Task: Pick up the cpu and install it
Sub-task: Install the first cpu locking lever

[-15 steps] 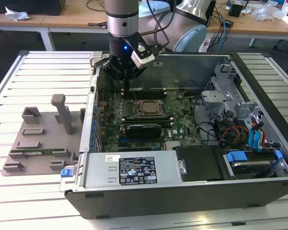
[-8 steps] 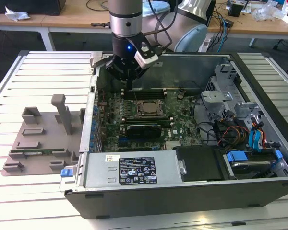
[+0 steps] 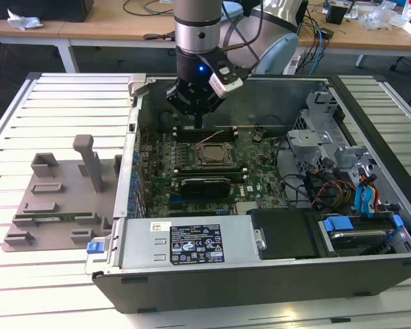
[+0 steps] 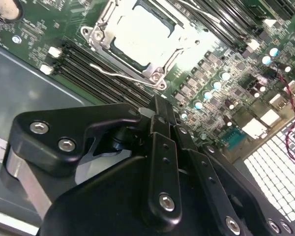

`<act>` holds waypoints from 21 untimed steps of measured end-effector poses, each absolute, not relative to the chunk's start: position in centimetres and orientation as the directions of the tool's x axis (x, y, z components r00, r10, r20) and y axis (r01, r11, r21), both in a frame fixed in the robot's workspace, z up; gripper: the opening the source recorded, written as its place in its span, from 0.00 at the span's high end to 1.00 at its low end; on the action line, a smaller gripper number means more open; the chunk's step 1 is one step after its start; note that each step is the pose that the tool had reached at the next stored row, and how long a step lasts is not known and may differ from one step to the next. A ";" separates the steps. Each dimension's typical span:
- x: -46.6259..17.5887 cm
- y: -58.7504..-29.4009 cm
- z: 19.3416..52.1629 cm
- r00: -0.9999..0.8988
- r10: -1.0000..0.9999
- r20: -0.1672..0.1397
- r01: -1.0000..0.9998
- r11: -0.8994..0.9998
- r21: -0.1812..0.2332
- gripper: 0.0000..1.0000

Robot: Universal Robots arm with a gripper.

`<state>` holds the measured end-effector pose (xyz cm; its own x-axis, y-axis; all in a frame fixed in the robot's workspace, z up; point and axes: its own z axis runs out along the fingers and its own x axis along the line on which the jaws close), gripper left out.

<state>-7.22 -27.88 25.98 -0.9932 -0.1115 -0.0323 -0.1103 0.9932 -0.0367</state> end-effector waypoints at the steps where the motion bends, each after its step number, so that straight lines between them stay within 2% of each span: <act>1: -7.0 -27.9 26.0 -0.993 -0.112 -0.032 -0.110 0.993 -0.037 0.89; 21: -4.5 -27.9 24.8 -0.993 -0.112 -0.032 -0.110 0.993 -0.036 0.89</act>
<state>-4.47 -27.88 24.84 -0.9932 -0.1116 -0.0318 -0.1105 0.9932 -0.0359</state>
